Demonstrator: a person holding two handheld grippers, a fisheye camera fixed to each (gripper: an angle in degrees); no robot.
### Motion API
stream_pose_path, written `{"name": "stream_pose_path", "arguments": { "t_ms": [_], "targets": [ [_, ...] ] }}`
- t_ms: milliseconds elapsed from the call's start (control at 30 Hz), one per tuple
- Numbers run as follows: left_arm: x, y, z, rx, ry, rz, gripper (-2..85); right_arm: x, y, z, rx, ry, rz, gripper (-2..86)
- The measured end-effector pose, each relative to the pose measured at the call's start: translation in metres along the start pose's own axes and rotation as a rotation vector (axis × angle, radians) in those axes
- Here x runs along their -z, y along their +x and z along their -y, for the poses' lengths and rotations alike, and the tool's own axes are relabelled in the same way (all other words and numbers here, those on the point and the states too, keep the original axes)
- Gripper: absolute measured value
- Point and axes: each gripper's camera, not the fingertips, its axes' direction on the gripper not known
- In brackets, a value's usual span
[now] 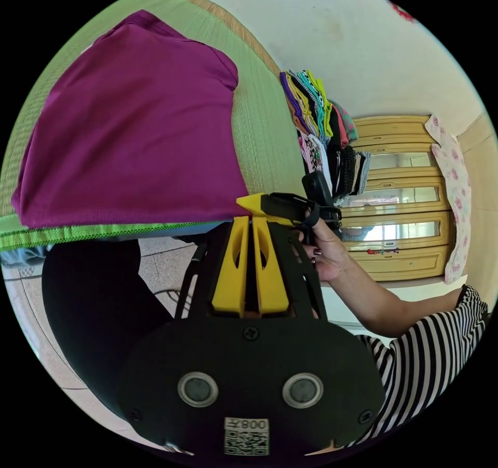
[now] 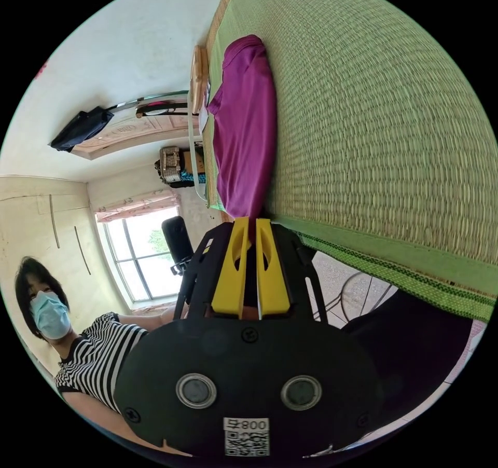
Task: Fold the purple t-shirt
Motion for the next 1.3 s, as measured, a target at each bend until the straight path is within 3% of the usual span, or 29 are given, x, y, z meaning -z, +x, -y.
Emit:
{"name": "stream_pose_path", "arguments": {
  "t_ms": [333, 900, 1300],
  "targets": [
    [0.050, -0.035, -0.029, 0.051, 0.102, -0.024, 1.9, 0.000, -0.026, -0.005, 0.059, 0.027, 0.039, 2.2],
    [0.091, -0.158, -0.072, 0.426, 0.386, -0.451, 9.2, -0.013, -0.098, 0.000, 0.172, 0.041, 0.036, 1.9],
    [0.102, -0.194, -0.080, 0.560, 0.464, -0.485, 10.2, -0.023, -0.122, -0.003, 0.192, 0.047, 0.030, 2.2]
  ]
}}
